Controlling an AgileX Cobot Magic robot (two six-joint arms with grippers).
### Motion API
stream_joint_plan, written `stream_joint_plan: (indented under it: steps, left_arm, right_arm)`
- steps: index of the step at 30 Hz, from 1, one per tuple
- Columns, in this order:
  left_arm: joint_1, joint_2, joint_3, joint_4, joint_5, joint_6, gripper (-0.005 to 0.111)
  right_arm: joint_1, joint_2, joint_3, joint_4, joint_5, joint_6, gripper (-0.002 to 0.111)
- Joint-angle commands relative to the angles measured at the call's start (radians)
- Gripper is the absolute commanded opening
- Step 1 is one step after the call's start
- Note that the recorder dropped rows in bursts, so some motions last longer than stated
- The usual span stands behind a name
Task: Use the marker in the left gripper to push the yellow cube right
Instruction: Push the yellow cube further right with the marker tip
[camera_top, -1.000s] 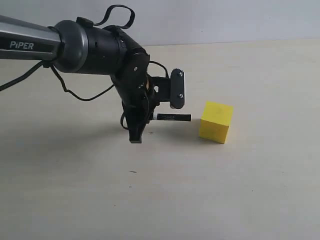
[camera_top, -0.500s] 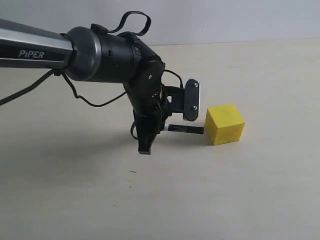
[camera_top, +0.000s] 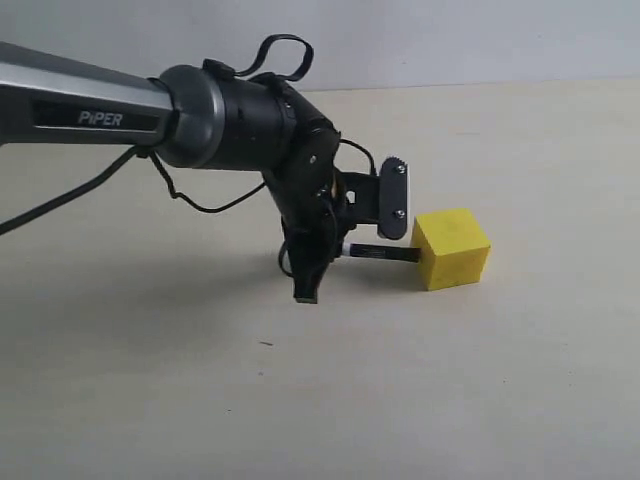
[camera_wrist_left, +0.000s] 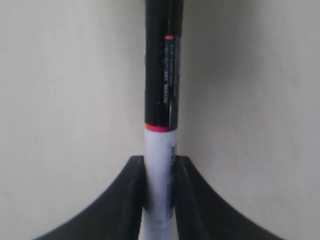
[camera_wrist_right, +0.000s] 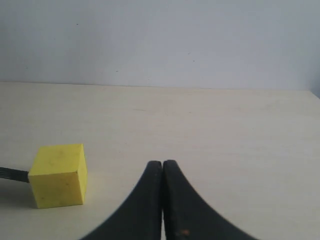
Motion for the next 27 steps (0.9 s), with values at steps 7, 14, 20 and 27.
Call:
stream_joint_plan:
  steps: [7,14,20,27]
  left_arm:
    - [0.012,0.010,-0.046,-0.005,0.155,-0.005,0.000]
    - [-0.022,0.012,-0.046,-0.014,0.090,-0.003,0.000]
    - [-0.080,0.012,-0.083,-0.019,0.067,-0.003,0.000]
    - [-0.047,0.012,-0.088,-0.009,0.207,-0.059,0.000]
  right_arm:
    - [-0.005,-0.007,0.005,-0.002,-0.008,-0.001,0.000]
    - [-0.005,-0.007,0.005,-0.002,-0.008,-0.001,0.000]
    - [-0.005,-0.007,0.005,-0.002,-0.008,-0.001,0.000]
    - [-0.005,-0.007,0.005,-0.002,-0.008,-0.001,0.000]
